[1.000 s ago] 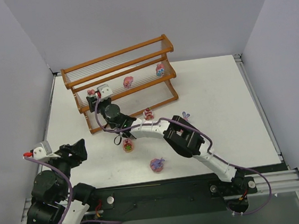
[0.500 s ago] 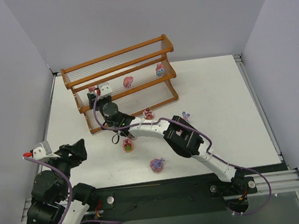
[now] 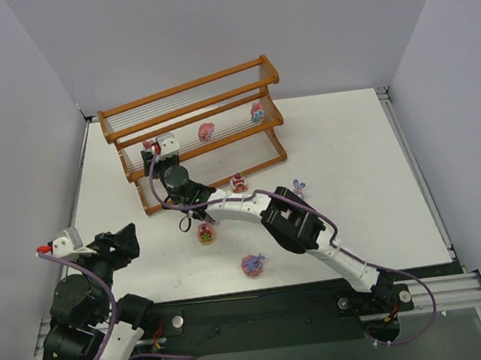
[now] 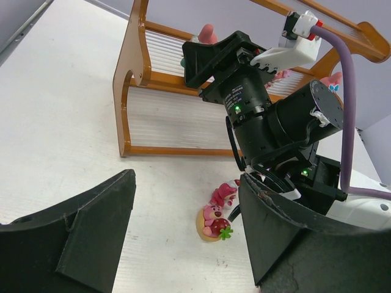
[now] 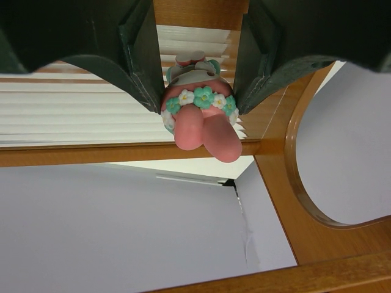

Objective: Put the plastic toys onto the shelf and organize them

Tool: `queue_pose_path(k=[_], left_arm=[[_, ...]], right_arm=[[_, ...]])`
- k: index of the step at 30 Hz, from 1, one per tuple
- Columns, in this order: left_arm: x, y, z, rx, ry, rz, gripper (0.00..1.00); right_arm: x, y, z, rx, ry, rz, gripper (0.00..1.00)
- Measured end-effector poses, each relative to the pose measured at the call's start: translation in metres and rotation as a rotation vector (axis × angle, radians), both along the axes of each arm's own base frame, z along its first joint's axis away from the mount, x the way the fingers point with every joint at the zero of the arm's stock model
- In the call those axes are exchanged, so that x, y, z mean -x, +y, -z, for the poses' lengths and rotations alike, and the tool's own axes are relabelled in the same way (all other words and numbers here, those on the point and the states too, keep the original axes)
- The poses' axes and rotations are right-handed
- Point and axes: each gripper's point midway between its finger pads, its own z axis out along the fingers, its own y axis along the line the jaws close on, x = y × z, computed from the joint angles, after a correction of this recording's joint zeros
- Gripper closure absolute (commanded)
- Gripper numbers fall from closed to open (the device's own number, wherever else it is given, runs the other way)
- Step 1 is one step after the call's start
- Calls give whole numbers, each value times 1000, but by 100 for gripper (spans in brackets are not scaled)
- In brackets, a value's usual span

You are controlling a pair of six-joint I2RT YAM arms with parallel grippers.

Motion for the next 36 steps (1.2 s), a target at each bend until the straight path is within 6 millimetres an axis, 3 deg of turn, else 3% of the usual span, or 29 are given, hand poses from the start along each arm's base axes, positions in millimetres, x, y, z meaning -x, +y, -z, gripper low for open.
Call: queue_pose_path(k=[5,8,26,36], left_arm=[[0,0,0,0,0,0,22],[0,0,0,0,0,0,22],[0,0,0,0,0,-1,22],[0,1,0,0,0,-5,22]], right_arm=[[2,1,0,3,-3,-2,40],[2,1,0,13,-9,-2,32],[9,0,6,32,-32,-3,9],[21,-12,10,69,-22,2,6]])
